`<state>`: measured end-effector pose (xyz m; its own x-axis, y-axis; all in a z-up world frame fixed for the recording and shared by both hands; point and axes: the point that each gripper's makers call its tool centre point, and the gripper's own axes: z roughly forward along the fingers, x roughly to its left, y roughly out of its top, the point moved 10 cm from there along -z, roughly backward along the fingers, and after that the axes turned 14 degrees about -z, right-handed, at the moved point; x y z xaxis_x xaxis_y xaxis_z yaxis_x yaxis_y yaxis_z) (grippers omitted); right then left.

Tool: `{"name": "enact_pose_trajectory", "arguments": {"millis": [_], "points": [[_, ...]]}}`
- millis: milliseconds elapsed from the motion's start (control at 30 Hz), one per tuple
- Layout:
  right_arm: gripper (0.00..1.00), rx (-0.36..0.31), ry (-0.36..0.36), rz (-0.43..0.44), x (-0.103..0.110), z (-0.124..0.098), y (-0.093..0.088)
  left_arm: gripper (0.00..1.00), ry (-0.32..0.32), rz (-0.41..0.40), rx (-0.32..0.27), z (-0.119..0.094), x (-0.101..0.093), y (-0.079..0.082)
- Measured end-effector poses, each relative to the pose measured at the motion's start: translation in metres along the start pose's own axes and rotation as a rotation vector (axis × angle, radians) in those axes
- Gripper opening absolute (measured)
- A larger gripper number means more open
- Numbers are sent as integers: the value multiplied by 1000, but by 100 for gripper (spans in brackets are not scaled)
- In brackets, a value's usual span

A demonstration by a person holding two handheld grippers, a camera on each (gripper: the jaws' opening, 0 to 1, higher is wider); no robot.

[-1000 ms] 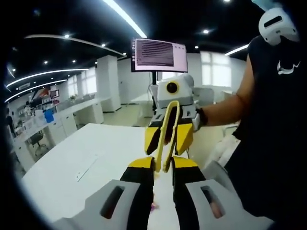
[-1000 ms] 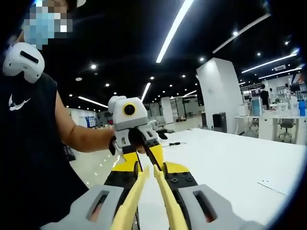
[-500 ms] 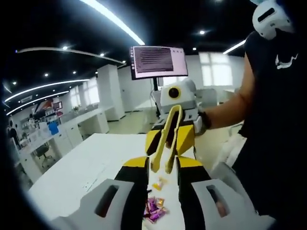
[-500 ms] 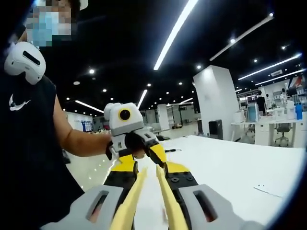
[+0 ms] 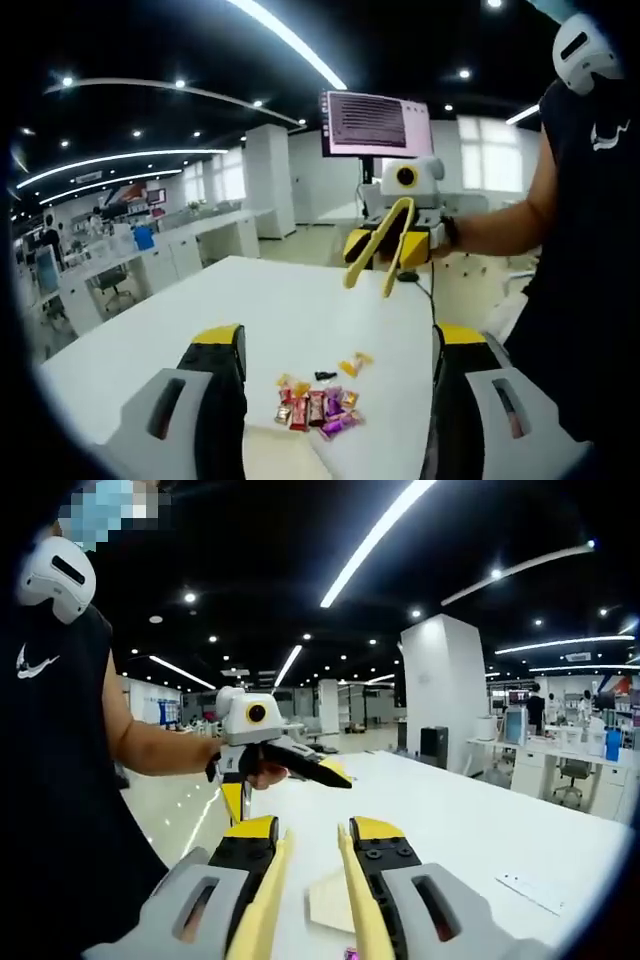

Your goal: Place the target food into the container with the food tongs after gripping and lifting it, then release it inside without dropping or visibly crushing the food.

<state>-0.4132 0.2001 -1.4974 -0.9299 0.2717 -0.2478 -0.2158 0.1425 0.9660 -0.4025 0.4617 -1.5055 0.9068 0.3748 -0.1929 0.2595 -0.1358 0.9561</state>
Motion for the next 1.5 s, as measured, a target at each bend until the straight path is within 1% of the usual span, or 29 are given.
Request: {"name": "enact_pose_trajectory", "arguments": {"millis": [67, 167, 267, 300, 333, 433, 500, 567, 600, 633, 667, 700, 733, 767, 833, 900, 933, 1000, 1067, 1167, 1267, 1400, 1433, 1500], "points": [[27, 16, 4, 6, -3, -2, -3, 77, 16, -18, -8, -5, 5, -6], [28, 36, -15, -17, -6, -6, -7, 81, 88, -26, -51, -14, 11, -16], [28, 70, -22, -39, -10, -10, -11, 91, 180, -13, -103, -22, 20, -23], [27, 75, -18, -43, -10, -10, -12, 96, 195, -13, -116, -24, 22, -25], [28, 82, -18, -48, -11, -12, -14, 99, 227, -18, -122, -27, 26, -29], [27, 105, -40, -63, -13, -15, -20, 100, 271, -14, -119, -33, 33, -39], [28, 122, -56, -66, -14, -18, -25, 100, 308, 15, -89, -37, 39, -51], [28, 134, -75, -65, -13, -20, -29, 100, 313, -13, -75, -39, 44, -63], [28, 137, -83, -58, -13, -21, -30, 100, 315, -11, -85, -41, 44, -67], [28, 142, -92, -56, -12, -23, -33, 100, 329, 21, -144, -44, 47, -70], [28, 149, -101, -55, -12, -25, -34, 100, 319, 26, -171, -46, 47, -72], [28, 160, -115, -58, -11, -27, -36, 100, 314, 4, -176, -49, 46, -78], [28, 165, -120, -59, -10, -28, -37, 100, 324, -9, -166, -50, 47, -82], [28, 168, -126, -56, -10, -29, -38, 100, 340, -31, -141, -52, 48, -90], [28, 176, -143, -49, -9, -33, -43, 100, 358, -35, -125, -54, 49, -97], [28, 191, -152, -45, -7, -37, -48, 100, 366, -32, -108, -55, 48, -112], [28, 202, -160, -41, -7, -39, -51, 100, 385, -49, -88, -56, 48, -122], [28, 210, -170, -43, -6, -41, -54, 100, 393, -81, -66, -57, 46, -136], [28, 216, -176, -36, -5, -43, -59, 100, 414, -110, -65, -60, 43, -148], [28, 222, -182, -38, -3, -45, -64, 100, 421, -120, -79, -63, 41, -153], [27, 226, -186, -40, -4, -45, -68, 100, 425, -126, -79, -63, 41, -154], [28, 243, -184, -38, -3, -42, -78, 100, 427, -99, -66, -61, 40, -156], [27, 256, -181, -44, -2, -41, -81, 100, 425, -103, -67, -60, 39, -157], [27, 266, -179, -43, -2, -40, -87, 100, 425, -151, -84, -58, 38, -158]]}}
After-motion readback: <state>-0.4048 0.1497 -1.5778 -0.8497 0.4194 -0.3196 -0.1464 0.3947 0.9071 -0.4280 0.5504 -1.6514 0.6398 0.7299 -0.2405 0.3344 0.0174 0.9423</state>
